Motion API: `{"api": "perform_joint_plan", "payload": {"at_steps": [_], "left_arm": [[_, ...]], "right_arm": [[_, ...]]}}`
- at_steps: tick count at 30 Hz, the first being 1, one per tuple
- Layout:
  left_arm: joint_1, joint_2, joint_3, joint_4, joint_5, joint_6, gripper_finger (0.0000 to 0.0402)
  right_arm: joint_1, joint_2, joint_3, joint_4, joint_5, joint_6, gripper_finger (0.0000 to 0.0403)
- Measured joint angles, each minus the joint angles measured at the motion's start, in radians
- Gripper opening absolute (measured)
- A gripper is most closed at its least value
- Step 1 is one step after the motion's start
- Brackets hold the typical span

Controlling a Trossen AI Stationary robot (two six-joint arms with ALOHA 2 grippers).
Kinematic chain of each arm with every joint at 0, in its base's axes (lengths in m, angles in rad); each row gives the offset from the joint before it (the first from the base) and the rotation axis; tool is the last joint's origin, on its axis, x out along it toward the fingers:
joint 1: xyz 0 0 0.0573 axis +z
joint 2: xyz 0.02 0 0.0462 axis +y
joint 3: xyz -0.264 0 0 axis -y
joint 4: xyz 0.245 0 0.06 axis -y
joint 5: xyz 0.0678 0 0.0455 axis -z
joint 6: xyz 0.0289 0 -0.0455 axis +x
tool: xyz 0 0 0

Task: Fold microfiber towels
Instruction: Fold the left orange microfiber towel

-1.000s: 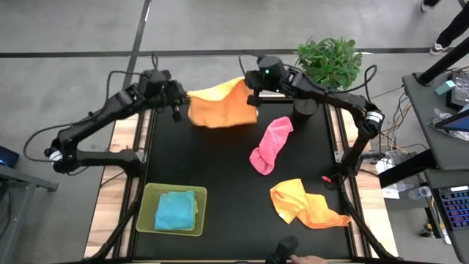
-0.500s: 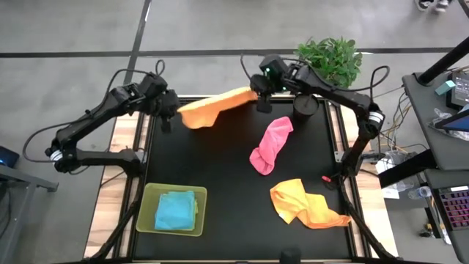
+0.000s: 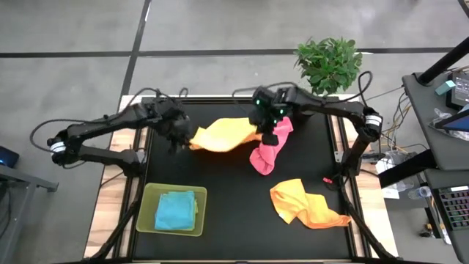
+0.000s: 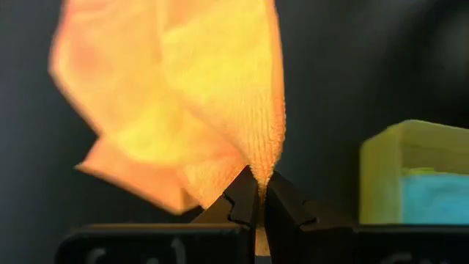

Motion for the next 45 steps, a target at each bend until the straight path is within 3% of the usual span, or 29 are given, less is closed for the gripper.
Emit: {"api": "perform_joint_plan", "payload": {"at_steps": [6,15,24,28,34,40,45], "left_arm": [[-0.140,0.026,-0.100,0.164,0.018,-0.093,0.0000],[-0.268,0.123,-0.136,0.346,0.018,-0.205,0.0000],[-0.309,0.270,-0.175,0.442,0.046,-0.356,0.0005],[-0.309,0.318,-0.175,0.446,0.171,-0.367,0.0043],[-0.306,0.338,-0.162,0.428,0.184,-0.343,0.0131],[-0.302,0.296,-0.126,0.399,0.106,-0.226,0.0183],[-0.278,0.232,-0.109,0.325,-0.160,-0.151,0.0187]], "right_arm": [[0.070,0.000,-0.123,0.052,-0.001,0.055,0.0008],[0.084,0.000,-0.213,0.100,-0.011,0.121,0.0008],[0.099,0.000,-0.326,0.115,-0.209,0.175,0.0009],[0.101,0.000,-0.355,0.114,-0.271,0.214,0.0020],[0.100,0.000,-0.359,0.108,-0.273,0.228,0.0074],[0.097,-0.018,-0.314,0.103,-0.248,0.217,0.0134],[0.089,-0.038,-0.307,0.191,-0.130,0.185,0.0155]]}}
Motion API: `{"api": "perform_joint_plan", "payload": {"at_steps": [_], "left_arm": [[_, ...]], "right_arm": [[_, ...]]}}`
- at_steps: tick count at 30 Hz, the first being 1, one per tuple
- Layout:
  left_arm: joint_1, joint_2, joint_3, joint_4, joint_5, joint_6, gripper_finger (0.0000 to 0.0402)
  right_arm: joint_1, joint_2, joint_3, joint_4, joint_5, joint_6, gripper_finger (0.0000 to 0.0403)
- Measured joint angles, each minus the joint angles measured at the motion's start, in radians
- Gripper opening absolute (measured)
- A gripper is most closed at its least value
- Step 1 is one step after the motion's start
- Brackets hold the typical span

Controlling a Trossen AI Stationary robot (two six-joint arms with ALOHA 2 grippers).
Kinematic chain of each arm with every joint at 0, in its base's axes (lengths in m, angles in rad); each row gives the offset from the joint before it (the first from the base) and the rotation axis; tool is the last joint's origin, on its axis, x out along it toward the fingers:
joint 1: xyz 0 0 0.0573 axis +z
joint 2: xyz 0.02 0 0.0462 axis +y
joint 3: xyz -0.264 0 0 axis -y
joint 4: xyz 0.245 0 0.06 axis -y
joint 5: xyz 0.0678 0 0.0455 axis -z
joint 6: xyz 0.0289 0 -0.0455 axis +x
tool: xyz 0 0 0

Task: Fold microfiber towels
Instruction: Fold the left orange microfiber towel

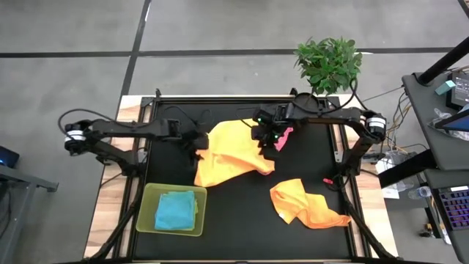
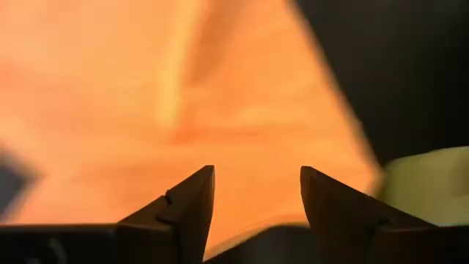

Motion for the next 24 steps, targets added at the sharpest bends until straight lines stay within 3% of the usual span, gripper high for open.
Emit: {"api": "perform_joint_plan", "payload": {"at_steps": [5,8,16,24], "left_arm": [[0.081,-0.044,-0.003,-0.013,-0.155,0.061,0.0187],[0.158,-0.041,-0.022,0.016,-0.170,0.081,0.0183],[0.337,0.058,-0.134,0.292,-0.173,0.076,0.0138],[0.371,0.223,-0.130,0.344,-0.159,0.021,0.0101]], "right_arm": [[-0.019,-0.002,0.000,0.068,0.004,-0.049,0.0153],[-0.036,-0.002,0.000,0.081,0.005,-0.051,0.0146],[-0.053,-0.001,-0.006,0.098,0.005,-0.075,0.0132],[-0.053,0.001,-0.013,0.122,0.005,-0.103,0.0129]]}}
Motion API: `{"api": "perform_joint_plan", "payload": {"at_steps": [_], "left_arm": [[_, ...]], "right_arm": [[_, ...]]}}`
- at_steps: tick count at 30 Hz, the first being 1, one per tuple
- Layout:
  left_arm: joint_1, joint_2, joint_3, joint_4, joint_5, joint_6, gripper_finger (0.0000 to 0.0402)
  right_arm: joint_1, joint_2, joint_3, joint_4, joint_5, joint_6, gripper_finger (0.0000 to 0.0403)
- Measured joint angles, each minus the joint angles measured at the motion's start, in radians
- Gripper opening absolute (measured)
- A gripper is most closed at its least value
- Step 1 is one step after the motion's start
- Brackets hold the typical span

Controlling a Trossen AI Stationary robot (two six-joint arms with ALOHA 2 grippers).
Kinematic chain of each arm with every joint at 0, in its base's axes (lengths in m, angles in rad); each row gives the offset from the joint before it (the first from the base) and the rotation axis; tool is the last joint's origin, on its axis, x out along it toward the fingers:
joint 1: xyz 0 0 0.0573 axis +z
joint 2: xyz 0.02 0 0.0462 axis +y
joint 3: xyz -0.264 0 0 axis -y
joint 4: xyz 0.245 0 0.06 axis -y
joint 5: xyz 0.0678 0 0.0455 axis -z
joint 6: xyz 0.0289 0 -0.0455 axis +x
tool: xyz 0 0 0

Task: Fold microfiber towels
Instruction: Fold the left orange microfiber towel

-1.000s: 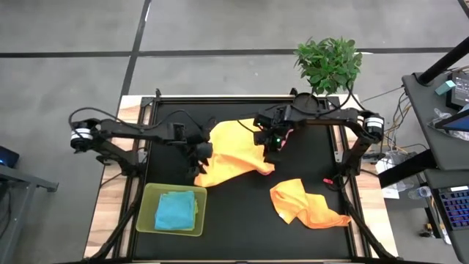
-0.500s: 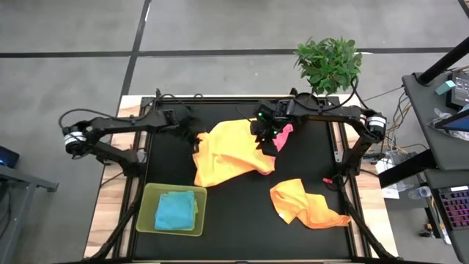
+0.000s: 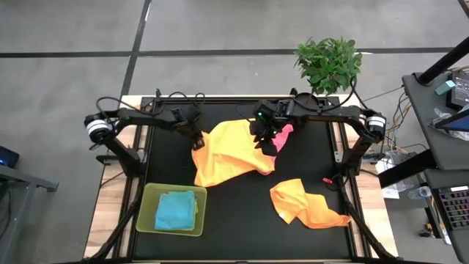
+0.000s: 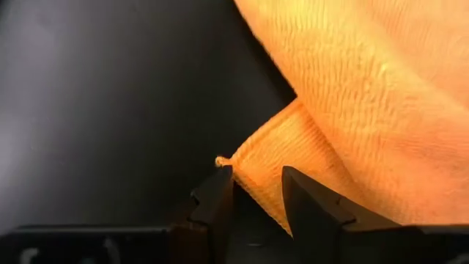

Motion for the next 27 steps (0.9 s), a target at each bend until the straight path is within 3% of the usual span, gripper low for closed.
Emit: {"api": "perform_joint_plan", "payload": {"at_steps": [10,13,15,17,19,22,27], "left_arm": [[-0.001,0.032,0.005,0.009,-0.019,-0.062,0.0062],[-0.004,0.025,0.004,-0.016,-0.127,-0.103,0.0031],[-0.001,0.025,0.003,-0.038,-0.266,-0.125,0.0010],[0.001,0.027,0.000,-0.061,-0.415,-0.156,0.0005],[0.003,0.025,0.010,-0.096,-0.499,-0.177,0.0009],[0.009,0.006,0.016,-0.125,-0.511,-0.176,0.0012],[0.007,-0.060,0.017,-0.130,-0.443,-0.174,0.0013]], "right_arm": [[0.000,0.007,-0.063,0.120,-0.001,-0.004,0.0123],[0.000,0.007,-0.086,0.176,0.000,-0.002,0.0123],[0.000,0.007,-0.100,0.206,-0.001,-0.001,0.0126],[0.000,0.007,-0.112,0.224,-0.001,-0.001,0.0128],[0.000,0.007,-0.121,0.236,-0.001,-0.001,0.0130],[0.000,0.007,-0.135,0.251,0.000,0.005,0.0128],[0.000,0.007,-0.169,0.355,0.000,0.008,0.0121]]}}
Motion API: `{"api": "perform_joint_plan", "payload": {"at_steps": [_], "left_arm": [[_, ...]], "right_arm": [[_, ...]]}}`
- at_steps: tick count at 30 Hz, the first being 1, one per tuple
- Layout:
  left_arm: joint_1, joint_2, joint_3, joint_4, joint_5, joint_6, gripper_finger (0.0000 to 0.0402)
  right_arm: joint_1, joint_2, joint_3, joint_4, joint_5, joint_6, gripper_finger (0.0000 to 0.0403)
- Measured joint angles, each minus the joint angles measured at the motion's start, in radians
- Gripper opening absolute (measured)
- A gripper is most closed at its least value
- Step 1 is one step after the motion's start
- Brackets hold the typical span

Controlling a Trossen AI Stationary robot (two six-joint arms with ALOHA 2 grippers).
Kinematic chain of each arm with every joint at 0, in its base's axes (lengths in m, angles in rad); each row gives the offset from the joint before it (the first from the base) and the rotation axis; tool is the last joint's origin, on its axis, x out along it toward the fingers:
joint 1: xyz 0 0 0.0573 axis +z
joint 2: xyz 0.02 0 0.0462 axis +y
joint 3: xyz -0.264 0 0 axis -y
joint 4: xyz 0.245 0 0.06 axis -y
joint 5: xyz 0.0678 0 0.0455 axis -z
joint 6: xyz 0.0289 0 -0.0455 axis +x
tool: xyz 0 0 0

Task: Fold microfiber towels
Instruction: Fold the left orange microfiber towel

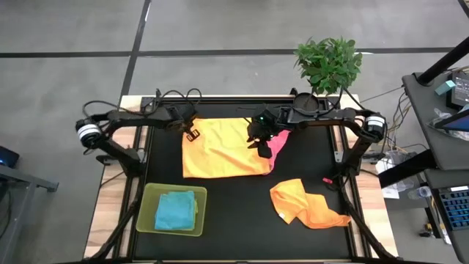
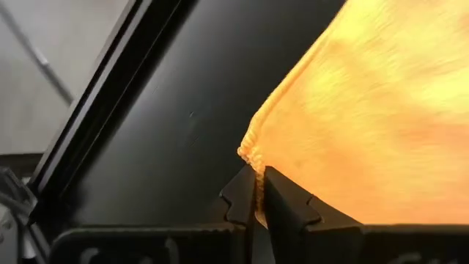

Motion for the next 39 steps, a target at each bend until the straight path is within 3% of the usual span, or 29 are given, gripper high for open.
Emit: {"api": "perform_joint_plan", "payload": {"at_steps": [9,12,16,22,25,29,31,39], "left_arm": [[-0.042,-0.271,-0.003,-0.081,0.144,-0.025,0.0013],[-0.066,-0.361,-0.025,-0.070,0.258,-0.029,0.0013],[-0.094,-0.437,-0.071,0.001,0.383,-0.041,0.0013],[-0.113,-0.457,-0.199,0.174,0.393,-0.080,0.0013],[-0.114,-0.445,-0.231,0.189,0.270,-0.101,0.0013],[-0.113,-0.437,-0.247,0.190,-0.086,-0.109,0.0013],[-0.111,-0.429,-0.247,0.191,-0.203,-0.107,0.0013],[-0.111,-0.401,-0.244,0.191,-0.230,-0.073,0.0013]], "right_arm": [[0.000,0.000,-0.070,0.339,0.000,0.038,0.0119],[0.000,0.000,-0.070,0.381,0.001,0.060,0.0113],[0.000,0.000,-0.076,0.413,0.001,0.060,0.0105],[0.000,0.000,-0.111,0.527,0.002,0.085,0.0090],[0.001,0.000,-0.117,0.555,0.002,0.093,0.0083],[0.000,0.000,-0.118,0.553,0.002,0.086,0.0074],[0.000,0.000,-0.118,0.553,0.002,0.081,0.0071],[0.000,0.000,-0.118,0.523,0.012,0.086,0.0071]]}}
